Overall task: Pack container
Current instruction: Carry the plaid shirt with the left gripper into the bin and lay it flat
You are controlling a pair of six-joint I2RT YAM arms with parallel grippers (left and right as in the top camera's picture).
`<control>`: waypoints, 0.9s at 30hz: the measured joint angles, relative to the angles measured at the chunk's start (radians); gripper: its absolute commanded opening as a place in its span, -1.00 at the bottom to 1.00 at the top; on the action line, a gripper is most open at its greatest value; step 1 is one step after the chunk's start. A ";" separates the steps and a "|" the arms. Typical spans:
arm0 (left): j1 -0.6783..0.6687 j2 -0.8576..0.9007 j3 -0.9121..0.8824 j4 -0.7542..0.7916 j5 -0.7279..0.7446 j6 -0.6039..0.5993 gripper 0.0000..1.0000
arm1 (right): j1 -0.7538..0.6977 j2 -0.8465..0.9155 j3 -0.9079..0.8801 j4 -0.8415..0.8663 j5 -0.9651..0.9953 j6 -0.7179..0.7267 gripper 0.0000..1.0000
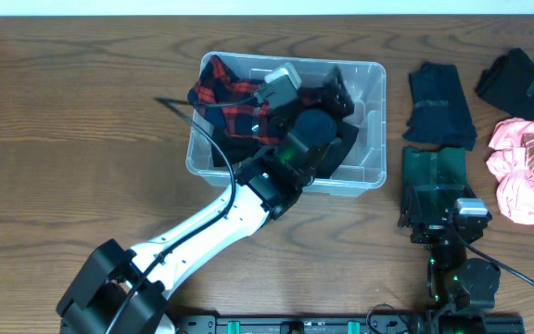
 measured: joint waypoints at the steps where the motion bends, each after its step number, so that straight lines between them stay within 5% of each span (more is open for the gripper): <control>1: 0.000 -0.005 0.000 -0.053 0.016 0.069 0.96 | 0.000 0.000 0.000 0.000 0.000 0.000 0.98; 13: 0.008 -0.097 -0.001 -0.451 0.158 0.674 0.96 | 0.000 0.000 0.000 -0.001 0.000 0.000 0.99; 27: 0.099 -0.108 -0.001 -0.523 0.266 0.769 0.96 | 0.000 0.000 0.000 -0.001 0.000 0.000 0.99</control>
